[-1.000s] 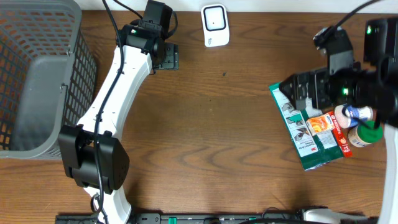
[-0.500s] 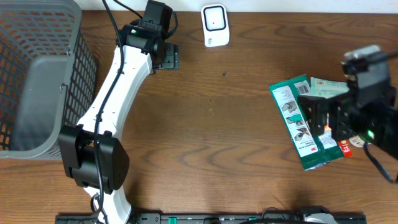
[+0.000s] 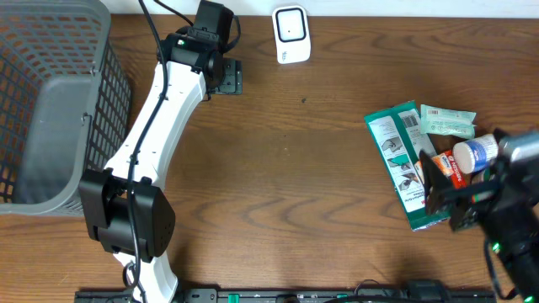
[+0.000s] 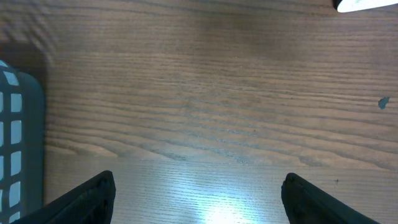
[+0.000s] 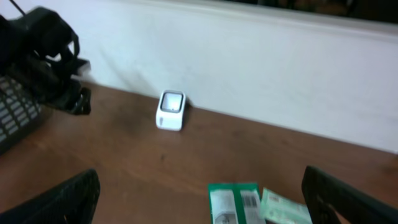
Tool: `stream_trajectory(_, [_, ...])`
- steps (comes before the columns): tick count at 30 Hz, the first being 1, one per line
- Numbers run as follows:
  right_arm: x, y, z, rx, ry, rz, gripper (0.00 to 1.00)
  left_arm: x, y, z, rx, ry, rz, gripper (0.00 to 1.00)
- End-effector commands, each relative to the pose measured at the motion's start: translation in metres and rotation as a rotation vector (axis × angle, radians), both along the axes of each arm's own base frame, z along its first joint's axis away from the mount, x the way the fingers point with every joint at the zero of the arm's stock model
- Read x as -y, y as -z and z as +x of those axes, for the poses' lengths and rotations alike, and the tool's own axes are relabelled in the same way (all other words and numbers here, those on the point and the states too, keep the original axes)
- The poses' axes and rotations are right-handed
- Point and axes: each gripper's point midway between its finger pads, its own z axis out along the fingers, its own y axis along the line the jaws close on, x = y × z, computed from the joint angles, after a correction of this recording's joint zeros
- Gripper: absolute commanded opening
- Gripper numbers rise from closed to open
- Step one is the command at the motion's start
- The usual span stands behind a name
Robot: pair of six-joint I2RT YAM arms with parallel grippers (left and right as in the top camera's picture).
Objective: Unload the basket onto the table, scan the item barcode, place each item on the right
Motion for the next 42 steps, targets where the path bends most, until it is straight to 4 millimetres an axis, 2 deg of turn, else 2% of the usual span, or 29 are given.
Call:
stream_trajectory(1, [0.000,0.024,-0.005,0.019,-0.004,-0.002,0.99,-0.002,-0.020,-0.001,0.046,0.007,0.001,0.82])
stream_trajectory(9, [-0.001,0.071,0.001,0.186,-0.014,0.003,0.99,-0.002,-0.020,-0.001,0.046,0.007,0.001,0.82])
stream_trajectory(16, [-0.003,0.091,0.003,0.424,-0.030,-0.004,0.99,-0.002,-0.020,-0.001,0.046,0.007,0.001,0.82])
stream_trajectory(23, [-0.003,0.081,-0.005,0.719,-0.030,-0.016,0.99,-0.002,-0.020,-0.001,0.046,0.007,0.001,0.82])
stream_trajectory(30, [0.013,0.076,-0.016,0.934,0.066,-0.003,0.99,-0.002,-0.020,-0.001,0.046,0.007,0.001,0.82])
stream_trajectory(33, [0.021,0.084,-0.014,0.948,0.114,0.009,0.99,-0.002,-0.020,-0.001,0.046,0.007,0.001,0.82])
stream_trajectory(37, [0.026,0.099,-0.002,0.868,0.143,0.011,0.99,-0.002,-0.020,-0.001,0.046,0.007,0.001,0.82])
stream_trajectory(39, [0.027,0.115,0.009,0.792,0.147,0.009,0.99,-0.002,-0.020,-0.001,0.046,0.007,0.001,0.82])
stream_trajectory(42, [0.028,0.154,0.028,0.613,0.148,0.003,0.99,-0.002,-0.020,-0.001,0.046,0.007,0.001,0.82])
